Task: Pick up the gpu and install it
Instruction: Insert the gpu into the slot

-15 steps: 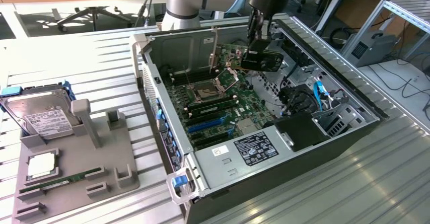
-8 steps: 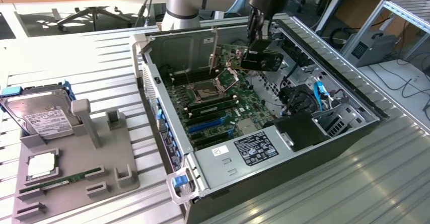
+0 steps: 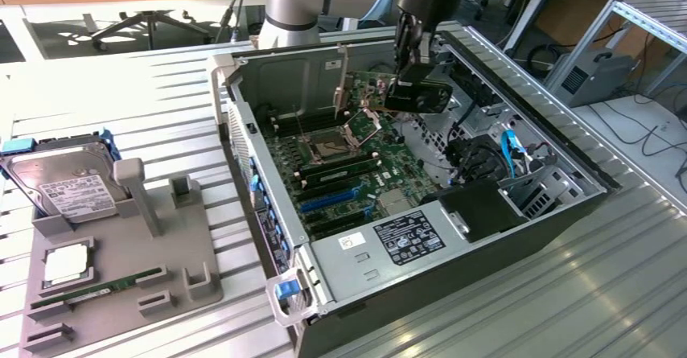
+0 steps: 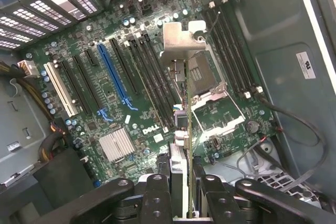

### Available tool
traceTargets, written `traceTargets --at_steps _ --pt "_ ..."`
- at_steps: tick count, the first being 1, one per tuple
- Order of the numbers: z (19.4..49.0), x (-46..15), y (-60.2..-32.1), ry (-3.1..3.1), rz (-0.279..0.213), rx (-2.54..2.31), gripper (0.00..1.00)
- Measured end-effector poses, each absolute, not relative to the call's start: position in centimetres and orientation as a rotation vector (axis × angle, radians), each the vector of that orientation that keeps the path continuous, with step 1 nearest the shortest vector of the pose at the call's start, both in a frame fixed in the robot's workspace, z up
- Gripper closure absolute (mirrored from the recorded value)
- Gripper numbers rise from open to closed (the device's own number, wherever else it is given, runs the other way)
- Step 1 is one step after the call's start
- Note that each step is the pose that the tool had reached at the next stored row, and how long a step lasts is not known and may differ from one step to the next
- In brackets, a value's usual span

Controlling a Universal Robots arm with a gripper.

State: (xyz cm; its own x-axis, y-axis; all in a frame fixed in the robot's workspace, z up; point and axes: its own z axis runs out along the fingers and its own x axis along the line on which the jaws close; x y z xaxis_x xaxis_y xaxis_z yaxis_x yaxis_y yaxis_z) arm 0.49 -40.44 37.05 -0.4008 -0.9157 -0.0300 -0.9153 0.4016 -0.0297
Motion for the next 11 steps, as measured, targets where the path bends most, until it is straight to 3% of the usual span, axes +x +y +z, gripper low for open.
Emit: traceTargets --at_steps 11 --pt "37.05 0.49 -40.44 2.565 -0.012 -1.74 0.73"
